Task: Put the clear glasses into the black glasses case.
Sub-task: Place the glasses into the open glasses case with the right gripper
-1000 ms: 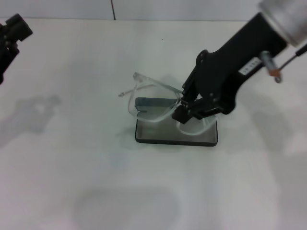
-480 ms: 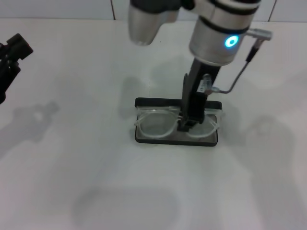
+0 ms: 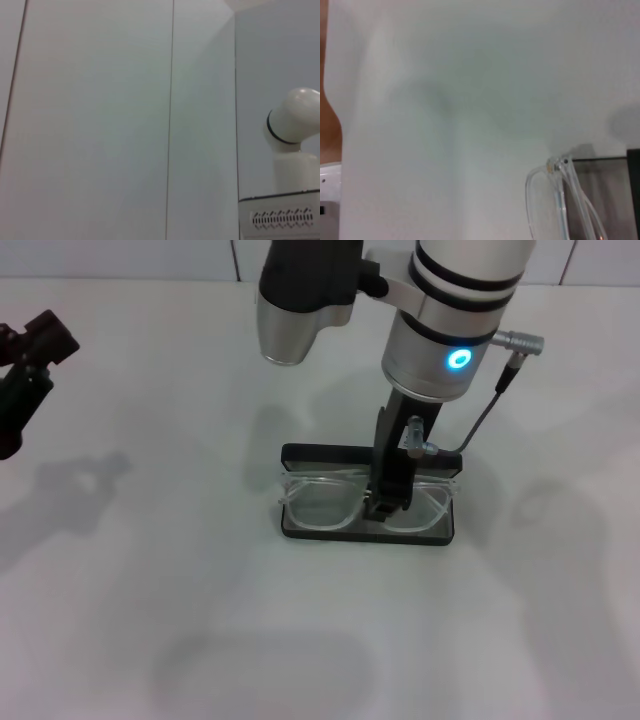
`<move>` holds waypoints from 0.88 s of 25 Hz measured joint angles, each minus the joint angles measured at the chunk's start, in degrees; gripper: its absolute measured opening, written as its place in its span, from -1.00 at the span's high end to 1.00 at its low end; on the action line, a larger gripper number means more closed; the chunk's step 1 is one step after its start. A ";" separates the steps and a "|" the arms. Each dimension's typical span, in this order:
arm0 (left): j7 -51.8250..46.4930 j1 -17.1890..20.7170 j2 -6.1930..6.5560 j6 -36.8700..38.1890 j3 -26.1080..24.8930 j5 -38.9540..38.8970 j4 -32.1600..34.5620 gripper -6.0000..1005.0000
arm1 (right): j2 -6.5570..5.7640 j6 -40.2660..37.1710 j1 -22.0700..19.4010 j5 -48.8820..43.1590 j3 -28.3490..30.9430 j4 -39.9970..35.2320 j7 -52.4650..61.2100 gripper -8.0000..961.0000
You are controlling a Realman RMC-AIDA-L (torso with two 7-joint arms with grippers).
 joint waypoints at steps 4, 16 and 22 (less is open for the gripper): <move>0.19 -0.69 0.02 0.01 0.06 0.05 -1.30 0.80 | 0.00 2.30 -0.05 0.14 -2.57 1.97 0.02 0.72; 0.79 -0.87 -0.04 0.01 0.02 1.16 -1.77 0.80 | 0.00 7.25 -0.98 -0.05 -6.33 2.65 -0.16 0.72; 1.00 -0.87 -0.10 0.01 -0.15 1.35 -2.42 0.80 | 0.00 8.16 -1.86 0.13 -7.35 2.69 -0.18 0.72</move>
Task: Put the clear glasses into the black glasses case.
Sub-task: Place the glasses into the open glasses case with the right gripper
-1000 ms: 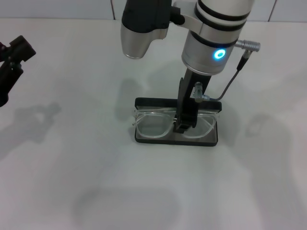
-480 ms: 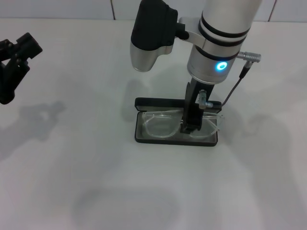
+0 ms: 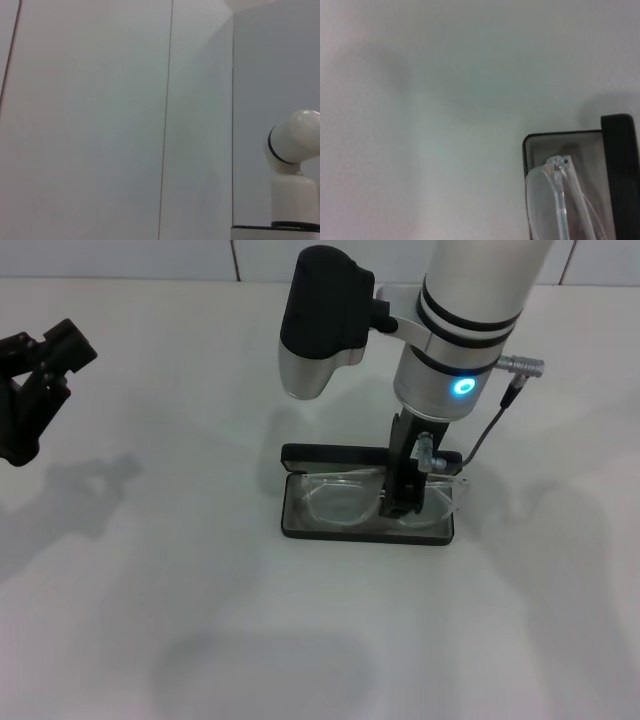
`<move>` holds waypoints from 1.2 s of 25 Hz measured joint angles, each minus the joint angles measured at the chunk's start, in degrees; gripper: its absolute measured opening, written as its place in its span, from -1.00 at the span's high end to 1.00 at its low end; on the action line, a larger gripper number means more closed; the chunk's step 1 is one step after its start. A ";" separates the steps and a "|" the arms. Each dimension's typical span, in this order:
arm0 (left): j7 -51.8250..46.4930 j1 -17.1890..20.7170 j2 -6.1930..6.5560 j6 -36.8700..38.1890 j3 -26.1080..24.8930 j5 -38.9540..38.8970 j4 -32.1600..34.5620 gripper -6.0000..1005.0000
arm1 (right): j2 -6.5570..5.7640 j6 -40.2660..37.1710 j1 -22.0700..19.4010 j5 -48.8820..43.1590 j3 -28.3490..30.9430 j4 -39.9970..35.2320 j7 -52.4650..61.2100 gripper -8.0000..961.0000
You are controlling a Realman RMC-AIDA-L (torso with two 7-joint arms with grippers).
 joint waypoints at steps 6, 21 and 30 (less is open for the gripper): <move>0.03 0.00 0.01 0.00 0.17 0.00 -0.03 0.80 | 0.00 0.59 -0.46 0.00 -0.01 0.00 -0.10 0.72; 0.09 0.24 -0.46 -0.06 0.03 -0.01 -0.02 0.80 | 0.00 1.38 -1.07 0.67 -0.01 0.65 -0.29 0.71; 0.14 0.32 -0.60 -0.09 0.17 -0.04 -0.04 0.80 | 0.00 1.38 -1.13 0.77 -0.06 0.72 -0.33 0.71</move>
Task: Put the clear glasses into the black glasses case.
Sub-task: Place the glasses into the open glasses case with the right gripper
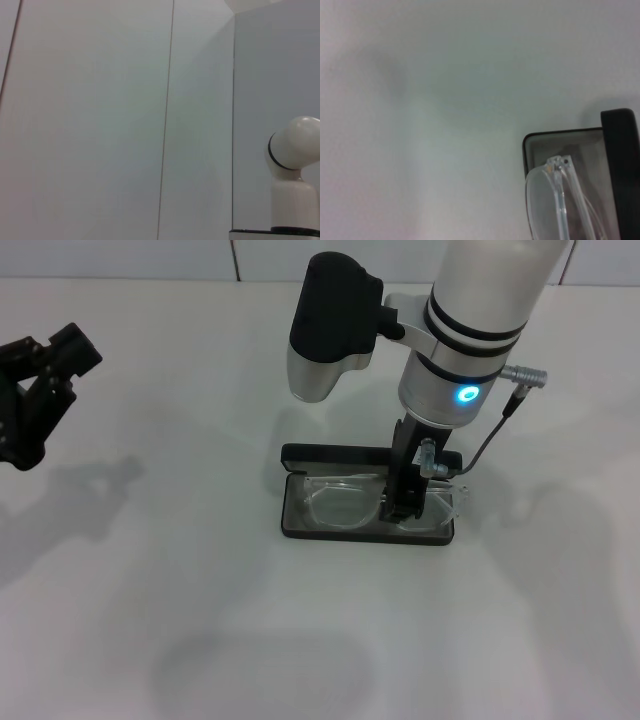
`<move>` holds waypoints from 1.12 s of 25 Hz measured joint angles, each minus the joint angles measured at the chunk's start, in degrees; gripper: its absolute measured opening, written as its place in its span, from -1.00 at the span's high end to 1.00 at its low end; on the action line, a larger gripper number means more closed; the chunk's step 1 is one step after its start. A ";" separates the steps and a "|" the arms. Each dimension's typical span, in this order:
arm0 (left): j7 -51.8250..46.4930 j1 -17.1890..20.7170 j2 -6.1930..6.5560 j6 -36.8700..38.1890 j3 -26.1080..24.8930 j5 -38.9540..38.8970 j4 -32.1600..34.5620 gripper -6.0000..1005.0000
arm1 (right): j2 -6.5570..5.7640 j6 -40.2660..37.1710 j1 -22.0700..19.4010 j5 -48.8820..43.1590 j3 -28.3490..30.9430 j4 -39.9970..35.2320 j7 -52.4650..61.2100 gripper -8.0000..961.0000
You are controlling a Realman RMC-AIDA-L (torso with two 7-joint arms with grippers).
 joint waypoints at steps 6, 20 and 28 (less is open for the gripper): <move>0.00 0.16 -0.07 0.00 0.01 0.01 -0.06 0.80 | 0.00 0.12 -0.05 -0.02 -0.04 0.80 0.00 0.71; 0.00 0.30 -0.16 0.05 0.01 0.09 -0.07 0.80 | 0.00 0.66 -0.08 -0.52 -0.04 0.30 -0.01 0.62; 0.60 0.10 0.01 0.09 -0.28 0.10 -1.28 0.80 | 0.00 0.12 -0.08 -0.54 -0.04 -0.12 0.01 0.62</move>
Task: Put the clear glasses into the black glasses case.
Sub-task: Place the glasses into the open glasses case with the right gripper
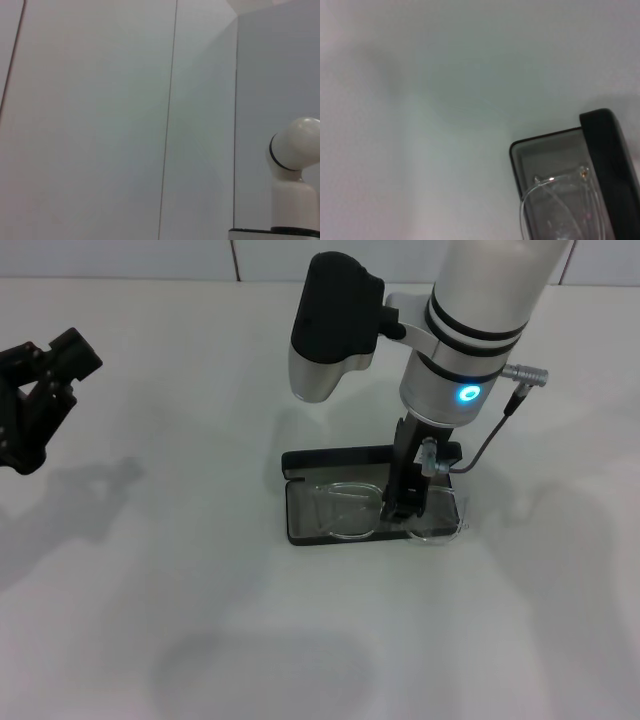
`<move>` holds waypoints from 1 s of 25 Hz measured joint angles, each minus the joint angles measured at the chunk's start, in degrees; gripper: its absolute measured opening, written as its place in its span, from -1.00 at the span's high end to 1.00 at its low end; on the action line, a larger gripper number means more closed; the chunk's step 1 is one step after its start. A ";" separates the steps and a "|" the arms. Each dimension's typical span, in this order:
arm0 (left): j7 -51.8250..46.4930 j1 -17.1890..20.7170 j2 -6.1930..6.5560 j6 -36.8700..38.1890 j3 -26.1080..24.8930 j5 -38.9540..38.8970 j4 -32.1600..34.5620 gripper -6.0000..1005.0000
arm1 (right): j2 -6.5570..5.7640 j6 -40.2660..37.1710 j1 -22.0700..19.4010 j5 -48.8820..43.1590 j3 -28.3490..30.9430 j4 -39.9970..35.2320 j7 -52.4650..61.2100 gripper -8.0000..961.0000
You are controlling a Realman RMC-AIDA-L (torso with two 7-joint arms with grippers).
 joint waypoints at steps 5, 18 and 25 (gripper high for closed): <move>0.41 -0.05 0.16 0.01 -0.11 -0.01 -0.28 0.80 | 0.00 -1.55 -0.83 -0.14 0.03 -2.87 0.26 0.62; 0.45 0.19 0.35 0.01 -0.15 -0.37 -0.29 0.80 | 0.00 -10.20 -5.04 -2.65 2.25 -11.93 2.90 0.61; 0.45 -0.67 0.40 0.01 -0.15 -0.37 -0.29 0.80 | 0.00 -11.68 -7.06 -5.12 1.61 -13.32 4.75 0.64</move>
